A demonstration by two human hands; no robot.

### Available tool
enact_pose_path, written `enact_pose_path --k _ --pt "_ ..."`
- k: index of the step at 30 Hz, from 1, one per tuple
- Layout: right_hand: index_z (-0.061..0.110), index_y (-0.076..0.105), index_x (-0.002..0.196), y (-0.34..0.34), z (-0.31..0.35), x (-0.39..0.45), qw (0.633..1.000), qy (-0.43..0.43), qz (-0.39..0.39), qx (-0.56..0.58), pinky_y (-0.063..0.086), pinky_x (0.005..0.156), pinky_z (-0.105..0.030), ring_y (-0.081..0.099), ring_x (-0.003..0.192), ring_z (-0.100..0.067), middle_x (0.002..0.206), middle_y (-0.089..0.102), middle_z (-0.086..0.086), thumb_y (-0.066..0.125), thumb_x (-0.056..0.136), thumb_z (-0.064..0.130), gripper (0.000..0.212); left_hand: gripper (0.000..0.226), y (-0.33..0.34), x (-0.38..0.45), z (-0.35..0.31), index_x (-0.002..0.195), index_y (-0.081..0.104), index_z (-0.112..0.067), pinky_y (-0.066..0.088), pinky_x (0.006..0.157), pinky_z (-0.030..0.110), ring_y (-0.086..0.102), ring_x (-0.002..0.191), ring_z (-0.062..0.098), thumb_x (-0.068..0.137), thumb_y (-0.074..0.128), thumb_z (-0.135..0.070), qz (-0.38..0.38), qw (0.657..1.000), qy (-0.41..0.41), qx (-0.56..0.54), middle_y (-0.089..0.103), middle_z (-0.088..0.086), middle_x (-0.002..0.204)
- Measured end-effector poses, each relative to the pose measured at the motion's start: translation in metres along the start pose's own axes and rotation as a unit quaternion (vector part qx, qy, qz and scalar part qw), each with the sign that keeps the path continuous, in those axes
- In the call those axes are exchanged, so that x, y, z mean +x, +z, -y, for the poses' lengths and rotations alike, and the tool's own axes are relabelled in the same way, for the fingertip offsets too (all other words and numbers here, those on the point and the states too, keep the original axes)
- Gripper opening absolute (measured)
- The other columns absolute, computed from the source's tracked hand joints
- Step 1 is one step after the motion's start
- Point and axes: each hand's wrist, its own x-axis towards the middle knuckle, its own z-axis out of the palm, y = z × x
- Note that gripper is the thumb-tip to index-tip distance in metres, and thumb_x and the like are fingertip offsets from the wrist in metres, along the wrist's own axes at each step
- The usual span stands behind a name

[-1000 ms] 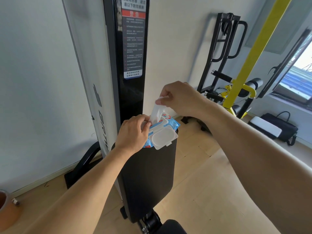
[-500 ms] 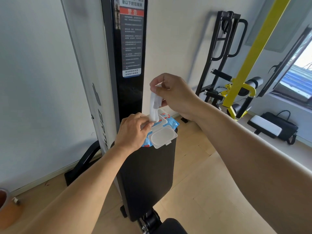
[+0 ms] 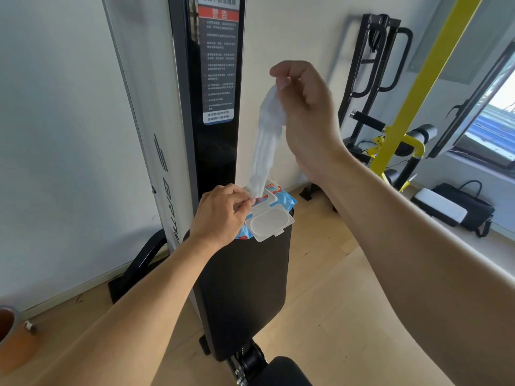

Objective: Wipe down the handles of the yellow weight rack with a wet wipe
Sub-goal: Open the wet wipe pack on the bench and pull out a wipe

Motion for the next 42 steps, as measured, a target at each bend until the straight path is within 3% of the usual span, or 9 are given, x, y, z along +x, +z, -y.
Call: enact_pose_path --k 4,8,11,14,17,25,30,35,42 --pt "0.018 0.061 0.092 -0.007 0.009 0.005 0.990 0.067 -0.059 0.111 0.053 0.066 -0.052 0.052 0.072 -0.035 0.074 0.051 0.002 0.045 0.095 0.006 0.020 0.038 0.001 0.000 -0.001 0.115 0.074 -0.019 0.058 0.087 0.039 0.062 0.105 0.013 0.095 0.057 -0.046 -0.006 1.000 -0.002 -0.013 0.071 -0.003 0.112" --pt "0.016 0.062 0.096 -0.029 0.009 0.013 0.987 0.088 -0.122 0.061 0.033 0.050 -0.023 0.039 0.058 -0.009 0.070 0.046 0.006 0.043 0.094 0.002 0.023 0.043 0.000 0.000 -0.002 0.118 0.073 -0.020 0.059 0.085 0.039 0.059 0.107 0.011 0.095 0.052 -0.050 0.000 1.000 -0.011 -0.025 0.070 -0.005 0.113" --pt "0.017 0.066 0.097 -0.048 -0.013 0.013 0.984 0.069 -0.020 -0.165 0.032 0.049 -0.021 0.041 0.048 -0.004 0.061 0.049 0.005 0.060 0.089 0.010 0.012 0.042 -0.004 -0.001 -0.005 0.132 0.061 -0.025 0.059 0.086 0.035 0.057 0.108 0.009 0.097 0.052 -0.047 0.003 0.999 -0.006 -0.038 0.068 -0.008 0.114" --pt "0.021 0.071 0.096 -0.074 -0.052 -0.001 0.855 0.190 0.203 -0.438 0.044 0.052 -0.022 0.057 0.060 -0.011 0.076 0.067 -0.002 0.072 0.082 0.011 0.017 0.049 -0.006 -0.001 -0.007 0.145 0.041 -0.029 0.054 0.086 0.033 0.055 0.111 0.008 0.099 0.052 -0.043 0.019 0.998 -0.017 -0.054 0.064 -0.011 0.115" --pt "0.031 0.076 0.088 -0.082 -0.087 -0.033 0.696 0.261 0.439 -0.504 0.057 0.077 -0.027 0.069 0.088 -0.016 0.098 0.075 0.003 0.083 0.075 0.021 0.017 0.041 -0.004 -0.002 -0.005 0.141 0.049 -0.031 0.059 0.087 0.035 0.054 0.114 0.011 0.103 0.043 -0.046 0.023 1.000 0.004 -0.020 0.064 -0.005 0.120" --pt "0.021 0.076 0.076 -0.062 -0.097 -0.053 0.864 0.236 0.324 -0.304 0.040 0.060 -0.031 0.049 0.064 -0.013 0.081 0.070 -0.009 0.086 0.069 0.045 0.026 0.021 -0.003 -0.002 -0.004 0.100 0.060 -0.019 0.059 0.070 0.022 0.060 0.099 0.007 0.098 0.055 -0.040 -0.016 0.998 -0.022 -0.051 0.060 -0.003 0.108" --pt "0.017 0.061 0.074 -0.049 -0.095 -0.052 0.891 0.208 0.247 -0.321 0.034 0.051 -0.026 0.041 0.055 -0.011 0.063 0.052 0.007 0.083 0.069 0.057 0.045 0.029 -0.007 -0.001 -0.006 0.124 0.050 -0.025 0.060 0.073 0.020 0.065 0.100 0.007 0.096 0.056 -0.020 -0.015 0.990 -0.073 -0.116 0.063 -0.011 0.108" --pt "0.031 0.064 0.094 -0.028 -0.102 -0.054 0.889 0.198 0.218 -0.351 0.043 0.049 -0.028 0.057 0.061 -0.012 0.074 0.060 0.009 0.078 0.077 0.051 0.030 0.055 -0.011 -0.002 -0.008 0.149 0.029 -0.025 0.048 0.069 0.008 0.068 0.097 0.010 0.099 0.050 -0.016 -0.017 0.986 -0.095 -0.137 0.062 -0.009 0.111" --pt "0.053 0.067 0.116 -0.016 -0.112 -0.057 0.826 0.182 0.305 -0.437 0.058 0.069 -0.036 0.063 0.082 -0.015 0.112 0.070 0.013 0.053 0.093 0.058 0.028 0.060 -0.012 0.000 -0.011 0.151 0.027 -0.033 0.053 0.095 0.035 0.062 0.112 0.008 0.096 0.052 -0.033 -0.034 0.988 -0.106 -0.111 0.061 -0.015 0.132"
